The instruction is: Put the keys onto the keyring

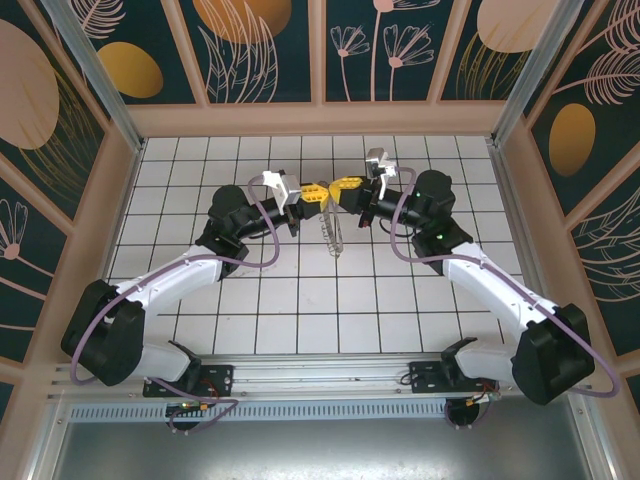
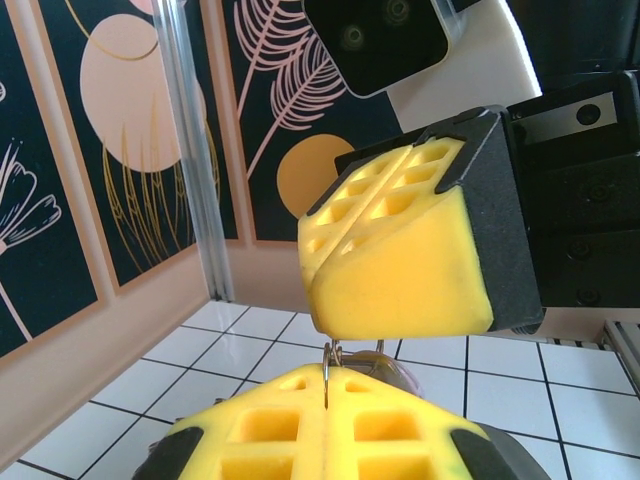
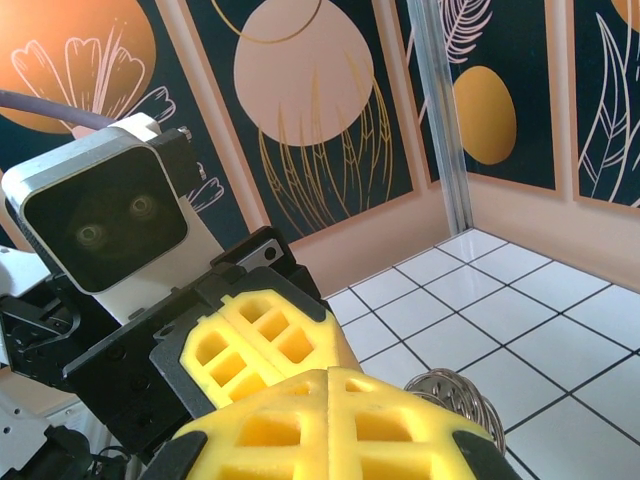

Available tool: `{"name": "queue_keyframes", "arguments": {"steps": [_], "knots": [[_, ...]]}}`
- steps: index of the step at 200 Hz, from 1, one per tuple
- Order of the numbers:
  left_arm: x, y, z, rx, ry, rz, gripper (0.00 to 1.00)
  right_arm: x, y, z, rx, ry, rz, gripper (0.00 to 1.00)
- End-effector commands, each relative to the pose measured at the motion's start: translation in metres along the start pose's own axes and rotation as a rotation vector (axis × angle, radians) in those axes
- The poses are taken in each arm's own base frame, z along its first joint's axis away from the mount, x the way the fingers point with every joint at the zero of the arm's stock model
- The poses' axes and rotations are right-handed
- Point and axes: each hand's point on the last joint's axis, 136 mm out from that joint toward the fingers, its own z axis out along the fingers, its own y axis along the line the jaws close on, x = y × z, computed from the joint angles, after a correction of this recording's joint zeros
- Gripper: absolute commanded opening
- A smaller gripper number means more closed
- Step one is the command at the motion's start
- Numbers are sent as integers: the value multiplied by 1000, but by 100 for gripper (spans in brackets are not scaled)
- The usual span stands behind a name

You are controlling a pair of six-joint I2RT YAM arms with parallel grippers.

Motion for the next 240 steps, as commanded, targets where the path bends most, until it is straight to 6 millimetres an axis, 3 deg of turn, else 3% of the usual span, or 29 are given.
{"name": "queue_keyframes", "arguments": {"steps": [1,115,240], "knots": [[-25,-6,3,28,-62,68,0,-18,8,6,-34,-45,-63,0],[-45,-14,-4,42,-122,101,0,3,-27,-7,53,-35,-9,0],[-60,-10,-7,20,-214,64,0,18,-12,-11,-56,-50,101,0]]}}
